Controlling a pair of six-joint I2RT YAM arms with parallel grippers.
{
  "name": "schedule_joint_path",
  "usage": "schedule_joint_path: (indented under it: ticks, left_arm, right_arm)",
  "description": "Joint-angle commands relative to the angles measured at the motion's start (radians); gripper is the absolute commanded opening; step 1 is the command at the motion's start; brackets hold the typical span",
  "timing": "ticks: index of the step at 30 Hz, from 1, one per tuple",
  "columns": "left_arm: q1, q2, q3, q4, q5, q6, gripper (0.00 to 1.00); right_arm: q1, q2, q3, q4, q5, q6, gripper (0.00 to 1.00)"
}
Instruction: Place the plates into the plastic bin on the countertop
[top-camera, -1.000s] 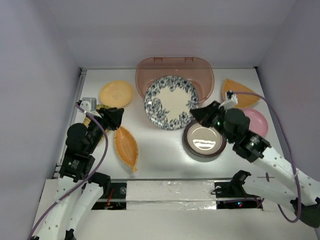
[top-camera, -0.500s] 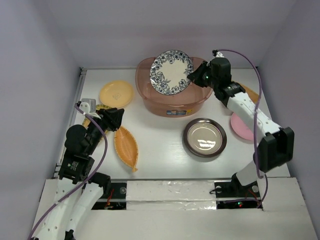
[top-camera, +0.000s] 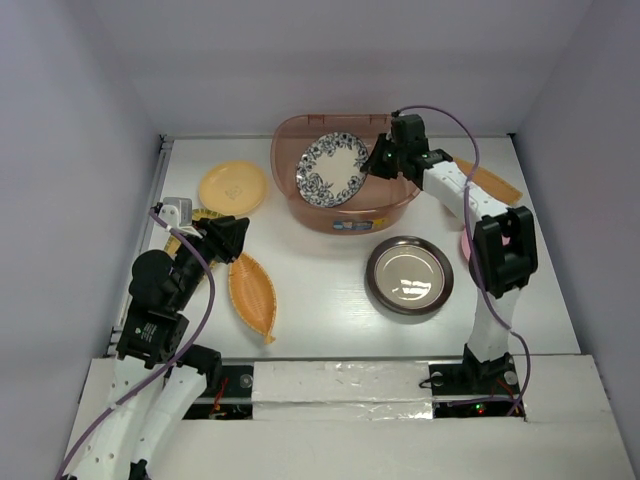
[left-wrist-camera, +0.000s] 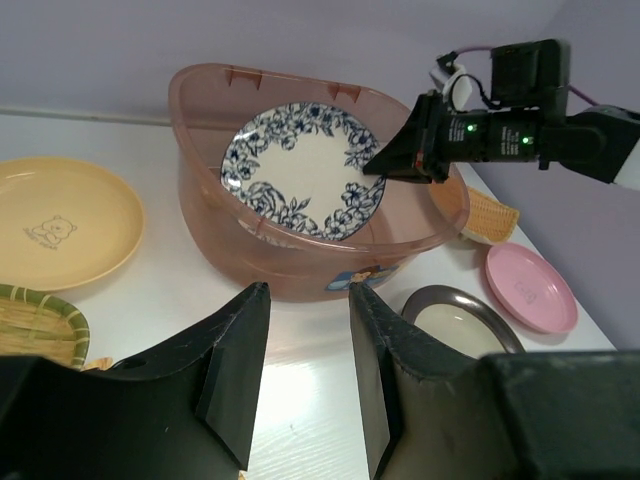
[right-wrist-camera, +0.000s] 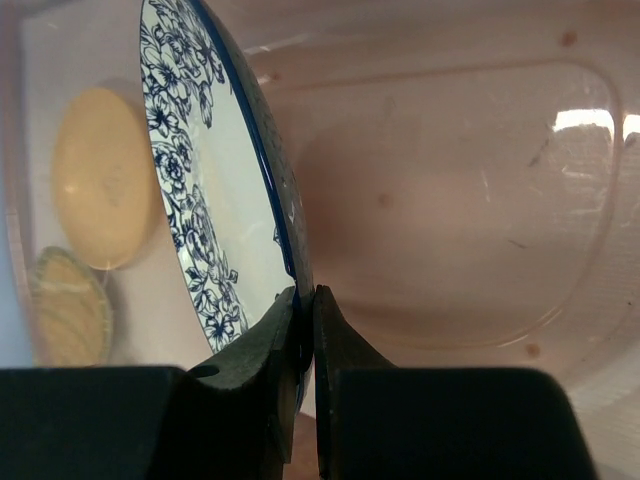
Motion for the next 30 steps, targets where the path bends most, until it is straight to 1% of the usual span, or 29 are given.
schedule_joint_path:
  ticks: [1,8,13,14,16,17,19,20,21,23,25,26,30]
  left_arm:
    - [-0.005,-0.009,0.013,0.034,0.011,0.005,0.35]
    - [-0.005,-0.009,0.013,0.036,0.012,0.005,0.35]
    - [-0.005,-0.011,0.012,0.039,0.015,0.006,0.35]
    - [-0.005,-0.014,0.013,0.039,0.012,0.006,0.35]
    - [-0.005,-0.014,0.012,0.039,0.003,0.005,0.35]
    - [-0.005,-0.014,0.012,0.039,0.003,0.005,0.35]
    - [-0.005,-0.009,0.012,0.037,0.003,0.003,0.35]
    - [-0.005,-0.005,0.013,0.034,0.004,0.003,0.35]
    - [-0.005,-0.001,0.015,0.034,0.003,0.003,0.35]
    - [-0.005,0.002,0.016,0.031,0.003,0.005,0.35]
    - [-0.005,0.002,0.015,0.031,0.004,0.005,0.35]
    - [-0.005,0.0,0.016,0.031,0.006,0.005,0.35]
    - [-0.005,0.002,0.015,0.031,0.009,0.005,0.35]
  right_arm:
    - [-0.005,-0.023,0.083,0.103,-0.02,0.007,0.0]
    - [-0.005,0.021,0.078,0.055,0.075,-0.018,0.0]
    - [-0.005,0.105,0.109,-0.011,0.133,-0.038,0.0]
    - [-0.005,0.113,0.106,-0.012,0.139,-0.039,0.05]
    - [-0.005,0.132,0.098,-0.015,0.159,-0.047,0.09]
    - [-0.005,0.136,0.095,-0.015,0.159,-0.05,0.14]
    - [-0.005,0.142,0.092,-0.015,0.205,-0.055,0.2]
    - [-0.005,0.153,0.092,-0.021,0.214,-0.059,0.27]
    - [-0.005,0.158,0.094,-0.024,0.222,-0.064,0.3]
    - [-0.005,0.176,0.101,-0.04,0.24,-0.072,0.33]
    - [-0.005,0.185,0.103,-0.043,0.276,-0.078,0.33]
    - [-0.005,0.188,0.103,-0.047,0.286,-0.082,0.39]
    - [-0.005,0.204,0.101,-0.051,0.303,-0.09,0.49]
